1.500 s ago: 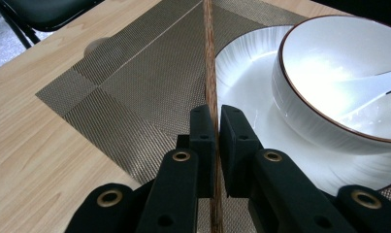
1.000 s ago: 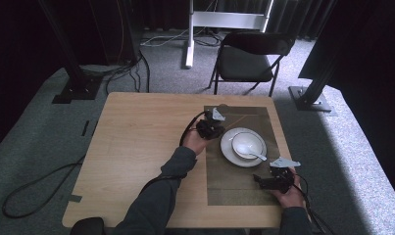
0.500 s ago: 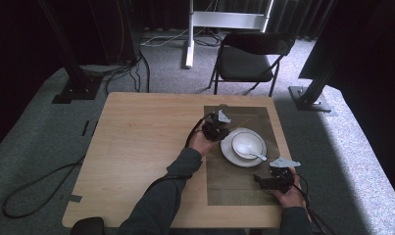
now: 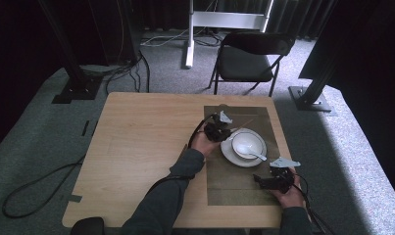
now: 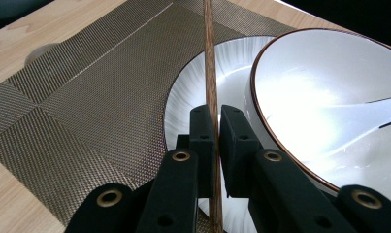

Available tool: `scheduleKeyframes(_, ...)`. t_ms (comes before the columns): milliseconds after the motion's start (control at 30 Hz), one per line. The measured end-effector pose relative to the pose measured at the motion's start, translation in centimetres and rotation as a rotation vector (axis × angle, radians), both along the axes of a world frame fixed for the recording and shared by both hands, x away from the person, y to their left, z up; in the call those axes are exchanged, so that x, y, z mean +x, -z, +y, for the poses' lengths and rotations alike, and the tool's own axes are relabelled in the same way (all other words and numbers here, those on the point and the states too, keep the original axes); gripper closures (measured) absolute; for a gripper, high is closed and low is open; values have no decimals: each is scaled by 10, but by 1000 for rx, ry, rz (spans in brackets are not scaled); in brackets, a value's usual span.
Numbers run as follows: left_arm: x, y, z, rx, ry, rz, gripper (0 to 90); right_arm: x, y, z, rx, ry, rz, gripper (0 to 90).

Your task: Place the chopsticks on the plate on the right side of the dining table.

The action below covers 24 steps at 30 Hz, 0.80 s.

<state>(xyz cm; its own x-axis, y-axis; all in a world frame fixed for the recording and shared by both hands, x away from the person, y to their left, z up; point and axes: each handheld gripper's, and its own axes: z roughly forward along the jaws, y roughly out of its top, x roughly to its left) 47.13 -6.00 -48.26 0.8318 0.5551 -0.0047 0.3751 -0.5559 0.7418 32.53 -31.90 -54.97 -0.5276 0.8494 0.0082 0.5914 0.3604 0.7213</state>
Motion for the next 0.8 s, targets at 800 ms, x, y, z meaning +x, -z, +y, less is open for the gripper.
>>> scheduleKeyframes(800, 6, 15, -11, 45, 7, 36, 848, 0, 0, 0, 0, 0, -1, 116)
